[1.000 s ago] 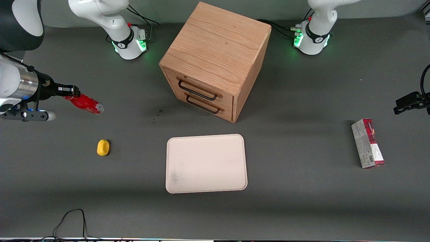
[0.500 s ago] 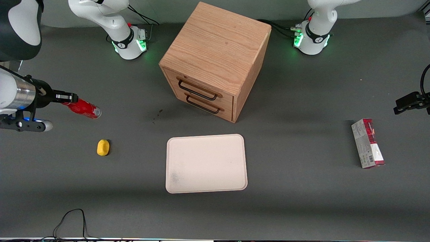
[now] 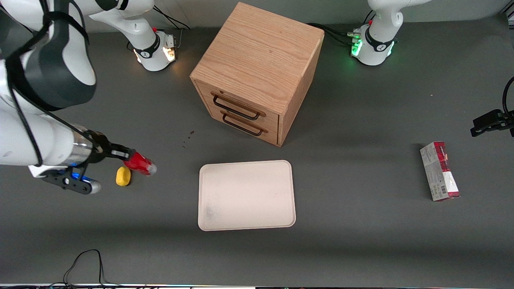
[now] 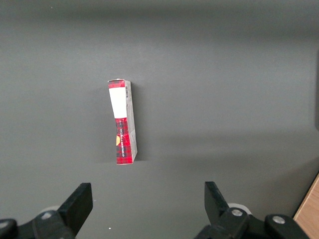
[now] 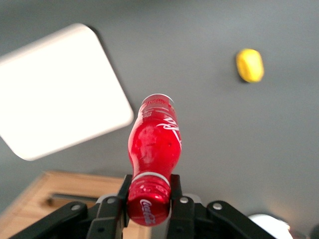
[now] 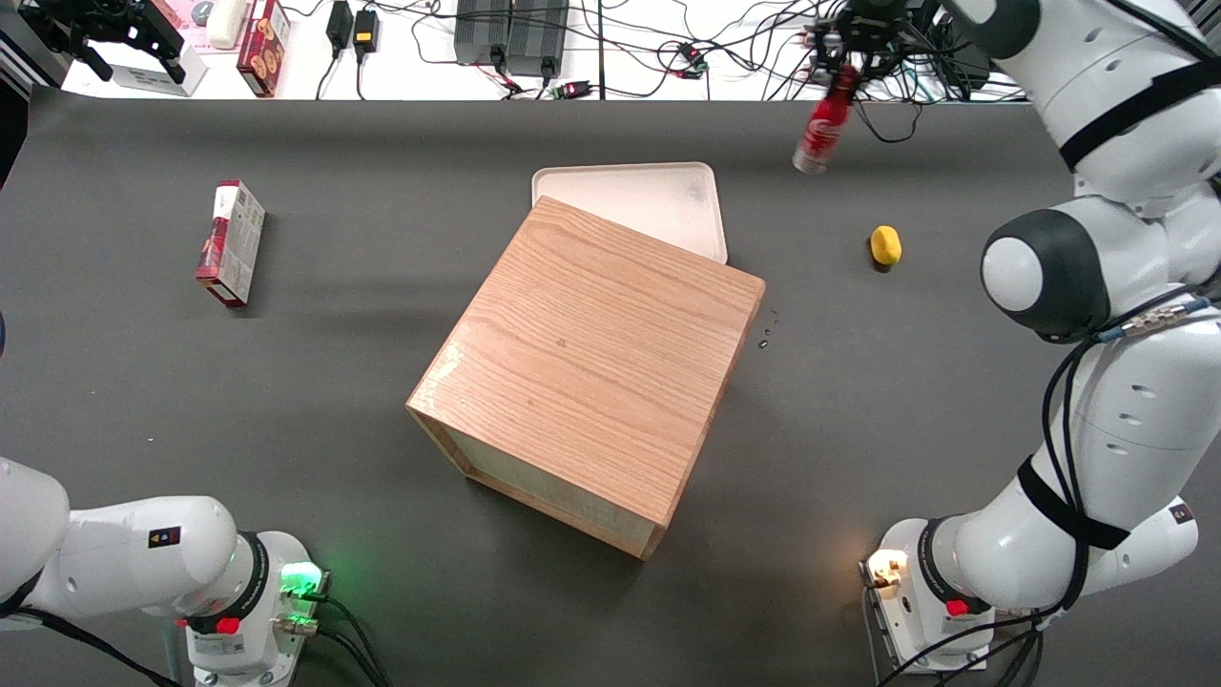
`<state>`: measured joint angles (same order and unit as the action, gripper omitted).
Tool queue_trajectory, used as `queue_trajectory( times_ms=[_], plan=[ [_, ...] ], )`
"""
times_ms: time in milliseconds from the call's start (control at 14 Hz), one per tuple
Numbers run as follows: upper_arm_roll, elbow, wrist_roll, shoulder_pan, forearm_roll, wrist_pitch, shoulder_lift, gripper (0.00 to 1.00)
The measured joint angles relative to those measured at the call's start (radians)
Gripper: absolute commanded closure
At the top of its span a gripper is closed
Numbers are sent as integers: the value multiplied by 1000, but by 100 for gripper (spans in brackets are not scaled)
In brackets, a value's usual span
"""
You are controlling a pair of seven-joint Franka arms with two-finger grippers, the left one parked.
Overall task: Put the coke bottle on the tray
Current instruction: 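Lower the held bottle onto the white tray's edge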
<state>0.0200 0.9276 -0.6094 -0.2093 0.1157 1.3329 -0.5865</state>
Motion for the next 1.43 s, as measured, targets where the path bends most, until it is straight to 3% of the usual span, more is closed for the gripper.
queue_trajectory(
  times_ms=[429,1000,1429],
  plan=[
    [68,-13,-132,-4,1,291,-173,100],
    [74,-31,-158,-55,-2,387,-243,100],
    [80,-38,-99,-99,-57,419,-281,100]
  ],
)
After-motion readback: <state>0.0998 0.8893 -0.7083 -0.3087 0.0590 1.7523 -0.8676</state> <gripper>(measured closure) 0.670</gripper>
